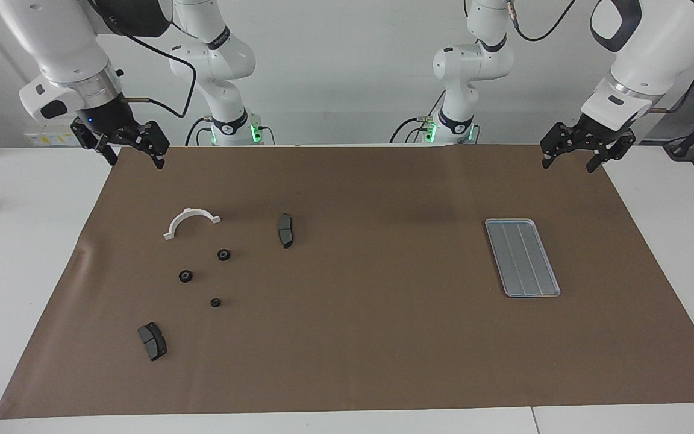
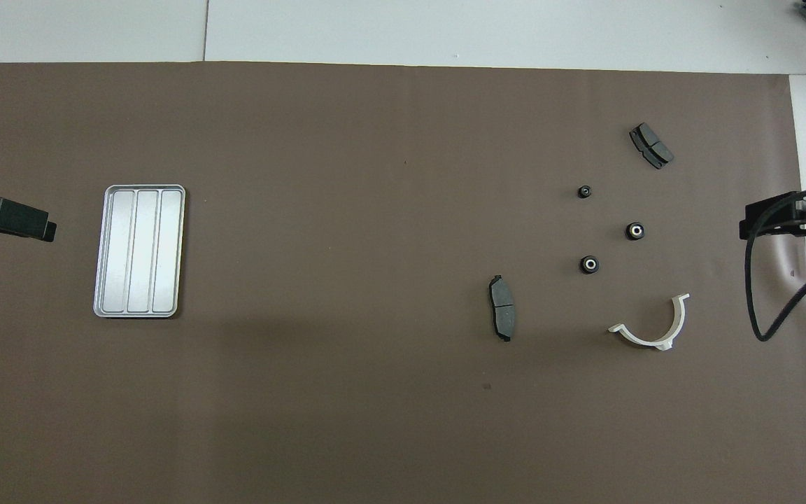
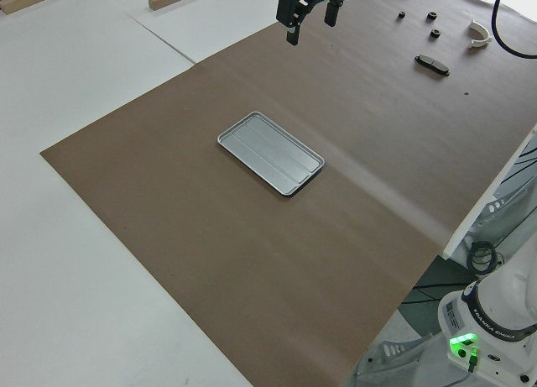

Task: Pick bearing gear from pile to tray

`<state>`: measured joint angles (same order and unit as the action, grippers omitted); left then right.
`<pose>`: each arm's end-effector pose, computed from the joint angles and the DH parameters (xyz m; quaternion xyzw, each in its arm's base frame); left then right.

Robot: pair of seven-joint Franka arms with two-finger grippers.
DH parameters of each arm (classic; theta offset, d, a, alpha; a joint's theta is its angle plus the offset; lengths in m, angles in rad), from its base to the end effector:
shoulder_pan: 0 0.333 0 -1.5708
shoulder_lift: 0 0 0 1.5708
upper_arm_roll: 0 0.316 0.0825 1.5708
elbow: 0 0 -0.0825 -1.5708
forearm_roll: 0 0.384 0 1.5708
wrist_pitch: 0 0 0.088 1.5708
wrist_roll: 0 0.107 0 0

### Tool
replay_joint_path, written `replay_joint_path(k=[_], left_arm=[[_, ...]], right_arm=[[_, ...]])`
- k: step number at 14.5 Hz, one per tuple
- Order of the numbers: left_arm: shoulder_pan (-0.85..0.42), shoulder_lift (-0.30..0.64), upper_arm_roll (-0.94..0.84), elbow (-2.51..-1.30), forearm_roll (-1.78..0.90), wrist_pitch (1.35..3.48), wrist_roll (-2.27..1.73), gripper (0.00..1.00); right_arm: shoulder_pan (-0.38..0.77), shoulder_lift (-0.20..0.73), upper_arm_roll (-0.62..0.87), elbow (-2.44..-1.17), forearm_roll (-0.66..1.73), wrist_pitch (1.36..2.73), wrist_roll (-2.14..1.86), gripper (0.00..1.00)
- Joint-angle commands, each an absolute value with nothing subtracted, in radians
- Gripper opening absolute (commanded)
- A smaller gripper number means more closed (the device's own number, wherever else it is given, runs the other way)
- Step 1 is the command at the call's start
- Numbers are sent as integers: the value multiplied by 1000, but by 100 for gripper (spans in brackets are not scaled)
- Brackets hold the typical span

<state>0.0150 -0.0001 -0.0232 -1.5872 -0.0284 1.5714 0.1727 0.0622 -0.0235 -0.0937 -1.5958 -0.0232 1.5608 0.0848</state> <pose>0.5540 -0.0076 0.6169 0.9958 -0.0902 -0.0067 0.0148 0.5456 -0.0203 0.6247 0.9982 -0.0581 -0.0055 0.0106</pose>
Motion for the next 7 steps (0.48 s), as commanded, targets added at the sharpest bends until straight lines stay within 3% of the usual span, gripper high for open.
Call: replay_joint_path(k=[1,7], left_arm=[[25,-14,-31,-1598,-15,1565,175,100],[25,-14,-29,-1598,-15,1565,175,100]], right_arm=[[58,-41,-84,-1606,-21,1542,104,100],[58,-43,-84,-1614,-21,1543,107,100]])
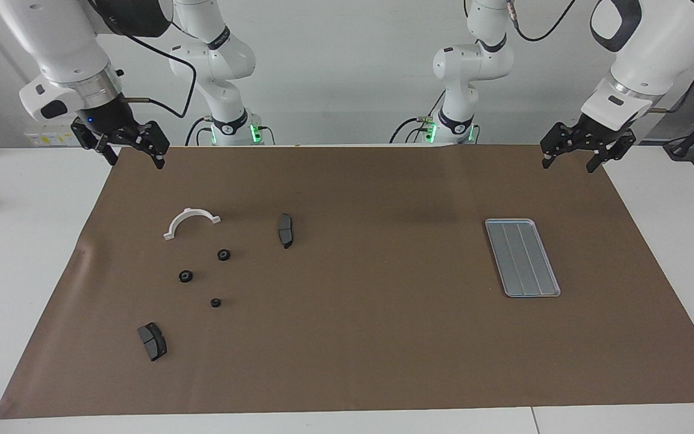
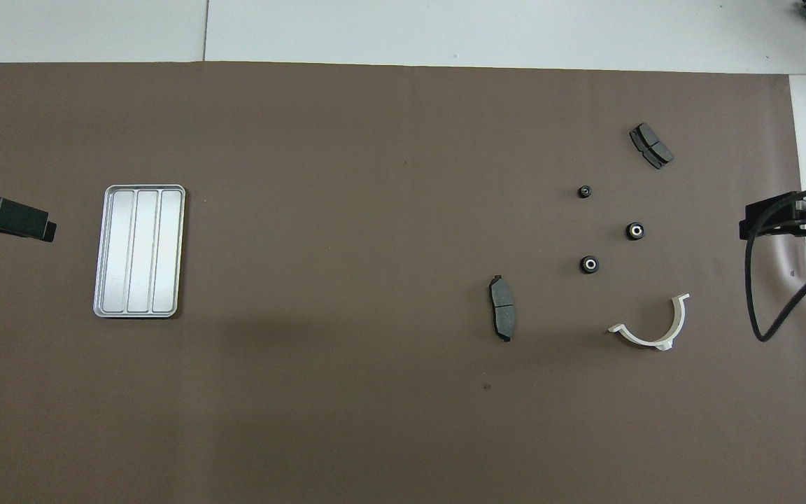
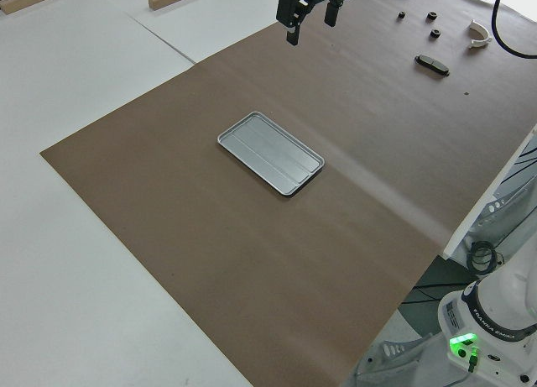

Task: Pick bearing gear from pile to tray

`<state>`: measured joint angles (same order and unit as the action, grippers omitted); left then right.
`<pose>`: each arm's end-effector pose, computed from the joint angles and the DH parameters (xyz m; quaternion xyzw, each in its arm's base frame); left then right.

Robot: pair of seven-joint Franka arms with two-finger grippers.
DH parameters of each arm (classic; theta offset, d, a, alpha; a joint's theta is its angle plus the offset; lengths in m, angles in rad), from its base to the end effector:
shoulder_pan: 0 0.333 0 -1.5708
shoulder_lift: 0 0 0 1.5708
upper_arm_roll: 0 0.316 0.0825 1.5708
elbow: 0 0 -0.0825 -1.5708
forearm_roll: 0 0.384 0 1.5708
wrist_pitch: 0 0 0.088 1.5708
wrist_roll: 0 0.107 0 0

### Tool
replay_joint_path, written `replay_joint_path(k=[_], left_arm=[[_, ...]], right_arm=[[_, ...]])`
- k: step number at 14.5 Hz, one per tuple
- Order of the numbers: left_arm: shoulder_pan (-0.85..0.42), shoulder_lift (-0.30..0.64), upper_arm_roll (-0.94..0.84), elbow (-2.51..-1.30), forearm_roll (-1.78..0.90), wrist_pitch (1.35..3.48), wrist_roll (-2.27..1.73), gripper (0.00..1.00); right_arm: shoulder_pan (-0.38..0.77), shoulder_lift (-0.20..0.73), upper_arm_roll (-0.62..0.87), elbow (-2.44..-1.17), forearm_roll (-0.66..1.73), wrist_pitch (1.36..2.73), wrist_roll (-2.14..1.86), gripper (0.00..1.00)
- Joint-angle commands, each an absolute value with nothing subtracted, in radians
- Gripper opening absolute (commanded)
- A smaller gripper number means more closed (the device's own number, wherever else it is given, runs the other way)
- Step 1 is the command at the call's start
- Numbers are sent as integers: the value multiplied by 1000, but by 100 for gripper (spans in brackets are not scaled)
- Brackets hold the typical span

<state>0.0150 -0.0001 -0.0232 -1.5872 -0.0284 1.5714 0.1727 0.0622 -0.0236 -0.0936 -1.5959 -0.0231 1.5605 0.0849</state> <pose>0.5540 -0.0076 0.6169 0.9958 -0.0902 -0.0067 0.0148 0.5455 -0.0203 0.6247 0.9982 -0.0581 -0.0057 0.0106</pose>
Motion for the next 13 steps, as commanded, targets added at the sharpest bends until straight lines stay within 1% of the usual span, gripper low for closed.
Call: replay_joint_path(k=[1,7,10,11,13], left_arm=[[25,-14,-29,-1598,-15,1565,175,100],[25,-14,-31,-1598,-15,1565,175,100],[23,-14,-31,-1598,-15,1565,175,100],[25,-14,-31,-1598,-15,1565,175,100],[25,-14,-31,-1598,-15,1565,175,100]], right_arm=[[58,-51,-84,-1623,-21,1545,101,100],[58,-57,-84,-1641,-21,1563,101,100],[58,-58,-84,-1658,-21,1605,92,100],[57,-61,-83,-1689,-20,1623,71,100],[55,-77,-83,-1770,-14,1736,32,100]])
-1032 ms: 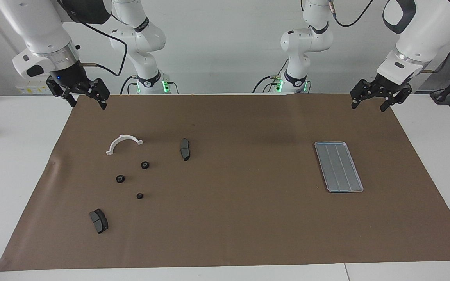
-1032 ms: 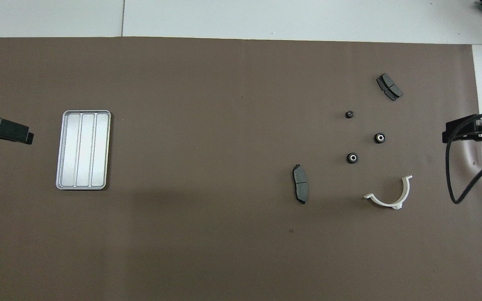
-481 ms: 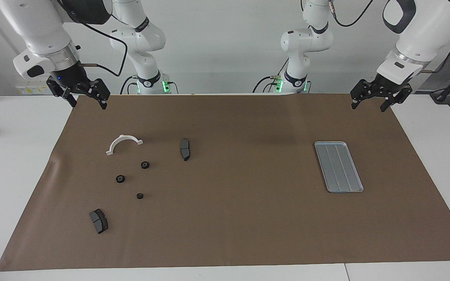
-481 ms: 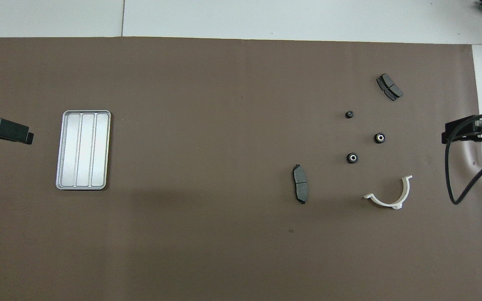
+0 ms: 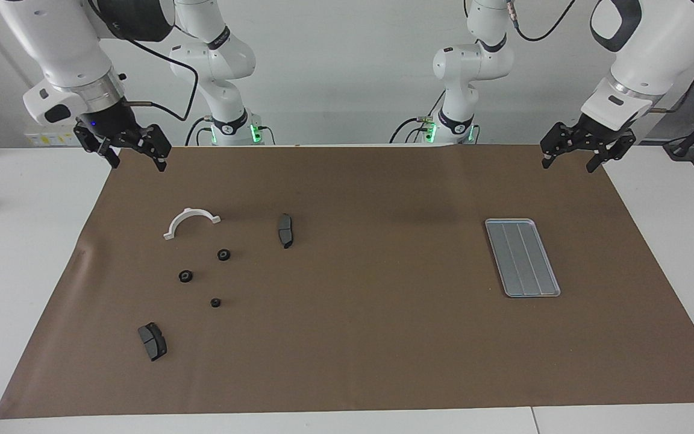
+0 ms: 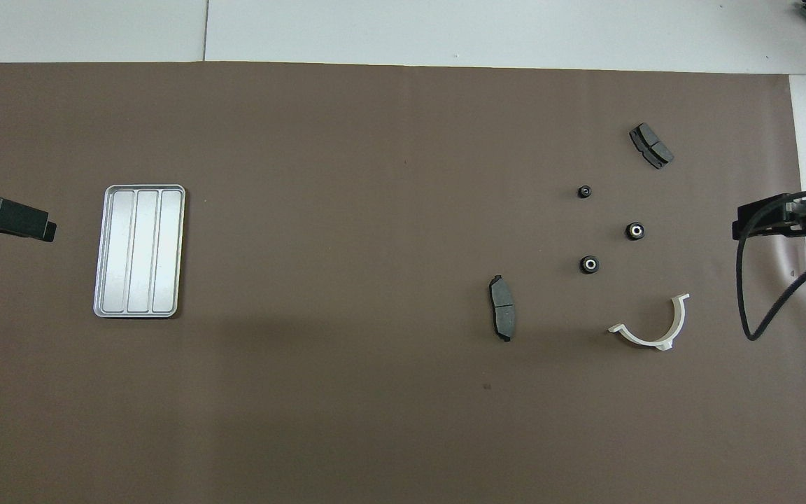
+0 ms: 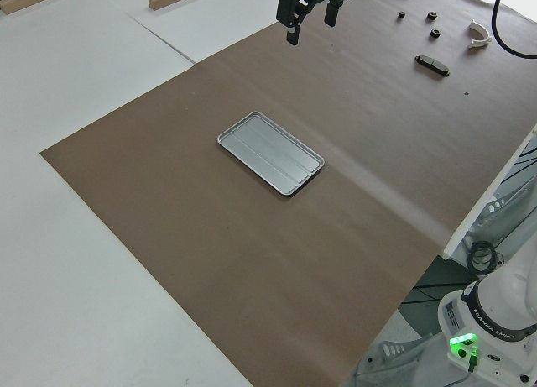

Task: Pick bearing gear from pile to tray
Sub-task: 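Reach the right gripper to the black bearing and grasp it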

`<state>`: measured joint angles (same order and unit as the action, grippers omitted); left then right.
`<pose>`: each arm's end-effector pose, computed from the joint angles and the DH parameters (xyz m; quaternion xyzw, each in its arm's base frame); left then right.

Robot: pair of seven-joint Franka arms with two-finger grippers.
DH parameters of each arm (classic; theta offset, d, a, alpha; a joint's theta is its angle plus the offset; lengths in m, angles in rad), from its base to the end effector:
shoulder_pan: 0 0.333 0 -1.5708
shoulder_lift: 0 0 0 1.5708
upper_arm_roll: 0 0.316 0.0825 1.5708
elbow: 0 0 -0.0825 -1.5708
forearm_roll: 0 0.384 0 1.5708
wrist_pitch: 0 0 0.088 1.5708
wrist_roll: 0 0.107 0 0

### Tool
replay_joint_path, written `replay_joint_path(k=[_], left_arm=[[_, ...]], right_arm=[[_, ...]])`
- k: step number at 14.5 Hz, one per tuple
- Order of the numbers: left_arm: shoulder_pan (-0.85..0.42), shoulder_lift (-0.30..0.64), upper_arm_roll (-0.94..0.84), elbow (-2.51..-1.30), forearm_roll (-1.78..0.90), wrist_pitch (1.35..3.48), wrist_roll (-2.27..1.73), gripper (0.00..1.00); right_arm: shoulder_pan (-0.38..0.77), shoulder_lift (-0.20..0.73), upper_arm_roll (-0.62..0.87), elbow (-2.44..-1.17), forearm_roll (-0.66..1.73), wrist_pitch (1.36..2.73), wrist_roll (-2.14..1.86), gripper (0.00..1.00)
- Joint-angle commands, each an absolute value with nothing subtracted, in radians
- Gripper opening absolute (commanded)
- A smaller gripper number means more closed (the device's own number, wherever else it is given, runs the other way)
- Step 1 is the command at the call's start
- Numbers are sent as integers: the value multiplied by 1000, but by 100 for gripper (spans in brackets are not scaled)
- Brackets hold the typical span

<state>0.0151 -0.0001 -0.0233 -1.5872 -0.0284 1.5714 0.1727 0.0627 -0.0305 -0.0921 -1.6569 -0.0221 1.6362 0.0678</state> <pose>0.5540 -0.0076 0.6169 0.9958 -0.0902 -0.0067 0.0148 0.5496 -0.0191 0.6062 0.9988 -0.0479 0.0050 0.0095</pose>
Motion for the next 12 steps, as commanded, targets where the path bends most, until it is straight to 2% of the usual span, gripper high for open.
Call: replay_joint_path(k=[1,4,9,12], left_arm=[[25,-14,-31,-1598,-15,1565,175,100],[23,-14,-31,-1598,-15,1565,175,100],[23,-14,-29,-1598,-15,1565,175,100],[23,-14,-31,-1598,-15,1565,175,100]], right_arm=[[52,-77,-84,-1814,-8,1799,17,100],[57,15,-83,-1902,-6,2000,-15,100],[43,173,-83,-1954,-5,2207,-115,100],[38,222,-83,-2034,0,2343,-164,100]])
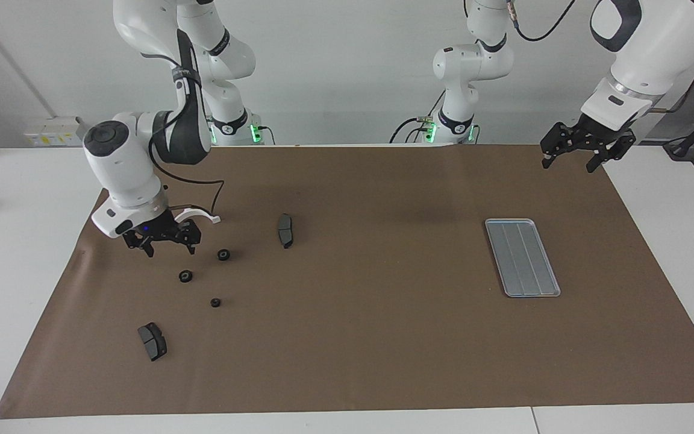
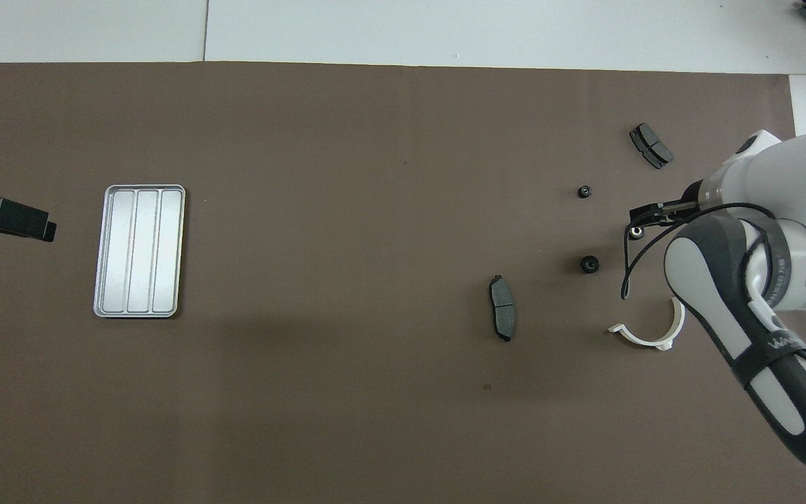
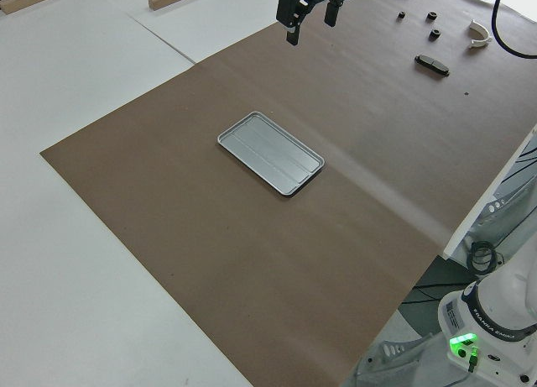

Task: Pick bearing gear from pile to tray
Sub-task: 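Reach the right gripper to the black bearing and grasp it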

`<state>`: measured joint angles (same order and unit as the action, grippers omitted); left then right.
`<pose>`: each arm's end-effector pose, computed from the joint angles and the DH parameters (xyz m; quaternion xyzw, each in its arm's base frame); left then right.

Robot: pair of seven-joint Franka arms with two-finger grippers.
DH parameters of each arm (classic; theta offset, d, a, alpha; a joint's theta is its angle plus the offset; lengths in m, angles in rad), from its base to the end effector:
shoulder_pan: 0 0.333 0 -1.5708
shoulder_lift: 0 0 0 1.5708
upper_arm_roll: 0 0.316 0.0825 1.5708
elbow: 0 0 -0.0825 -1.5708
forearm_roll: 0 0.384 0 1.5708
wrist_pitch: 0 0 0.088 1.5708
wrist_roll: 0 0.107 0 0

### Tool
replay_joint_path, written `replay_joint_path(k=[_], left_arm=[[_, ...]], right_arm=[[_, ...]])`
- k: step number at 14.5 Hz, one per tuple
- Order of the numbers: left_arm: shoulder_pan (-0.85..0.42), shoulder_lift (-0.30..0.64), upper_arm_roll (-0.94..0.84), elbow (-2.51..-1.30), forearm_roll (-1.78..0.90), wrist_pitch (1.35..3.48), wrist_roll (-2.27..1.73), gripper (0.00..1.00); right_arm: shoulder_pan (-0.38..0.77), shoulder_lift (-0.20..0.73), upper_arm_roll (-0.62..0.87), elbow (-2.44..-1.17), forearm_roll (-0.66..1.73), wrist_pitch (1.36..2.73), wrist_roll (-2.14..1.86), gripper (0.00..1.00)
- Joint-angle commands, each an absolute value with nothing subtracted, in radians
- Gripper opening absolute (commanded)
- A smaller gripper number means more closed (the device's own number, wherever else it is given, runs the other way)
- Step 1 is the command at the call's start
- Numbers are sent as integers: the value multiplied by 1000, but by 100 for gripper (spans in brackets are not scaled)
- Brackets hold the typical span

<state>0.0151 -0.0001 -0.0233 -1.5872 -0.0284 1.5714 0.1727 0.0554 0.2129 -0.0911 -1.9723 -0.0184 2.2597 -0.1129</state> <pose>0.5540 -0.0076 0.6169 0.9958 -0.0902 -0.0067 0.0148 0.6041 -0.0201 0.3709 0.9981 0.0455 0.0363 0.0196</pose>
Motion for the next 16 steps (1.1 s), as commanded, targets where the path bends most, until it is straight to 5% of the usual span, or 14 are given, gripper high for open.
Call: replay_joint_path(k=[1,7,10,16], left_arm=[[23,-14,-31,-1598,-15,1565,175,100],[25,-14,-29,-1598,-15,1565,175,100],[25,-14,-31,-1598,-15,1565,175,100],[23,-14,-29,-1598,-15,1565,175,100]], right_arm=[[32,235,-83,-2055,2,2386,-169,100],[23,305,-83,-2066,2,2477,-192,100],[23,321,-83,-2066,2,2500,-190,78],[25,337,-83,-2066,58,2513,-193,63]])
